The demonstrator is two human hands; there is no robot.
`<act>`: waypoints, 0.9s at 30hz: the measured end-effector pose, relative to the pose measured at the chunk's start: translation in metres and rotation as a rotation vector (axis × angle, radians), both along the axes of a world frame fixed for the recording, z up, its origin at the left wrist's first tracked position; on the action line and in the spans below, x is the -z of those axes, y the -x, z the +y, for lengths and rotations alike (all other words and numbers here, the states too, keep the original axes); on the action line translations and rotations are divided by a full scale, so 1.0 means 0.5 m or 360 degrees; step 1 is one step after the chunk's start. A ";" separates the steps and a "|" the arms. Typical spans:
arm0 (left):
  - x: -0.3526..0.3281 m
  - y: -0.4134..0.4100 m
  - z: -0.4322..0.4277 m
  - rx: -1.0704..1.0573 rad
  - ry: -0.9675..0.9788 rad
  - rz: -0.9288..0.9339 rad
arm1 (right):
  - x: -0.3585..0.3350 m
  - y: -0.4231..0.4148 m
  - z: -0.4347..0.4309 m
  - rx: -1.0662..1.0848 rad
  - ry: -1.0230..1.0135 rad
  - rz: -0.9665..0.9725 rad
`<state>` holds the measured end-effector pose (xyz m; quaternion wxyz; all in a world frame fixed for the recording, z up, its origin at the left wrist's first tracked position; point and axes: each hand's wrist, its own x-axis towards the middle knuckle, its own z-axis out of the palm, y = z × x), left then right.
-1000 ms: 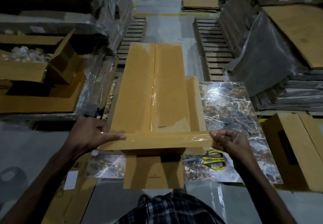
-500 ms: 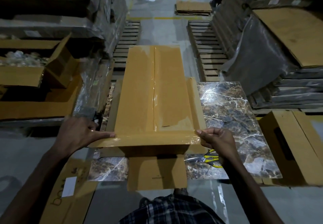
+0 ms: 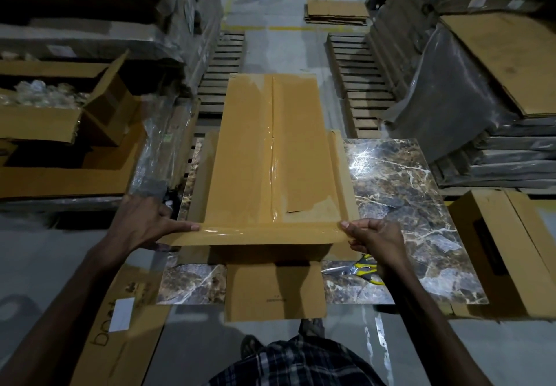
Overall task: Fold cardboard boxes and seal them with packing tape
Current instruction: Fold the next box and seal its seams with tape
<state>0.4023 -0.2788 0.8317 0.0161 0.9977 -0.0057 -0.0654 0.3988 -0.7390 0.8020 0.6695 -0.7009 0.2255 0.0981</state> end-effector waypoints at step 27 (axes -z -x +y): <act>0.033 -0.008 0.009 -0.0099 0.0257 0.0044 | 0.004 -0.021 -0.005 -0.0096 0.0373 -0.0004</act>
